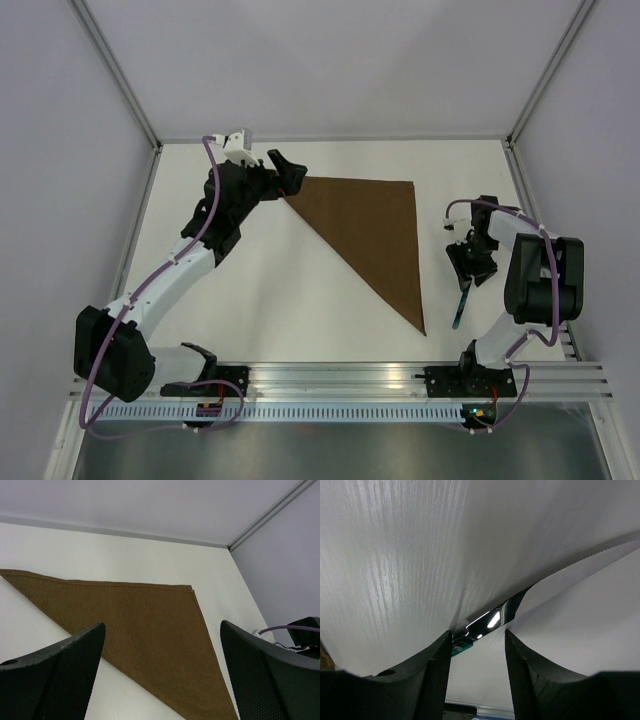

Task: Fold the napkin, place the utensils inside, and roll it up
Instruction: Move the knife to the center of the board.

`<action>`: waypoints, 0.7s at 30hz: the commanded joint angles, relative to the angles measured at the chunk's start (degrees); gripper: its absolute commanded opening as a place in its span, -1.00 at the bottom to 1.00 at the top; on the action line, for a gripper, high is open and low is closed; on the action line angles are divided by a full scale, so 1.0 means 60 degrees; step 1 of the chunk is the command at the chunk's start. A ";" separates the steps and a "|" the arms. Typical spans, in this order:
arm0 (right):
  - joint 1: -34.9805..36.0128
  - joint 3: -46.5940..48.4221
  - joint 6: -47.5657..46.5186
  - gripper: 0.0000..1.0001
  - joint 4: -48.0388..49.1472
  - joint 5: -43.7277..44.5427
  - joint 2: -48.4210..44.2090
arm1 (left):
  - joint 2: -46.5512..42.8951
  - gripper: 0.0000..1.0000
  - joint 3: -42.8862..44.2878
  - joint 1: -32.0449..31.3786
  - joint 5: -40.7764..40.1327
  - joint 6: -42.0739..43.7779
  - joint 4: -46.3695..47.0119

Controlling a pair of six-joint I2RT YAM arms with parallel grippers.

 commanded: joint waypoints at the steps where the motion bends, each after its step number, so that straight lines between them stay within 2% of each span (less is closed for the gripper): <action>1: -0.0027 0.0176 -0.0191 0.03 -0.0550 -0.0014 0.0377 | 0.0096 0.99 0.0210 0.0050 0.0193 -0.0280 0.0380; 8: 0.0002 0.0235 -0.0279 -0.10 -0.0696 -0.0205 0.0758 | 0.0111 0.99 0.0313 0.0064 0.0149 -0.0178 0.0278; 12: 0.0046 0.0235 -0.0265 -0.25 -0.0682 -0.0219 0.0890 | 0.0154 0.99 0.0342 0.0064 0.0163 -0.0192 0.0263; 21: 0.0134 0.0425 -0.0030 -0.37 -0.0463 -0.0307 0.1139 | 0.0257 0.99 0.0357 0.0079 0.0222 -0.0163 0.0278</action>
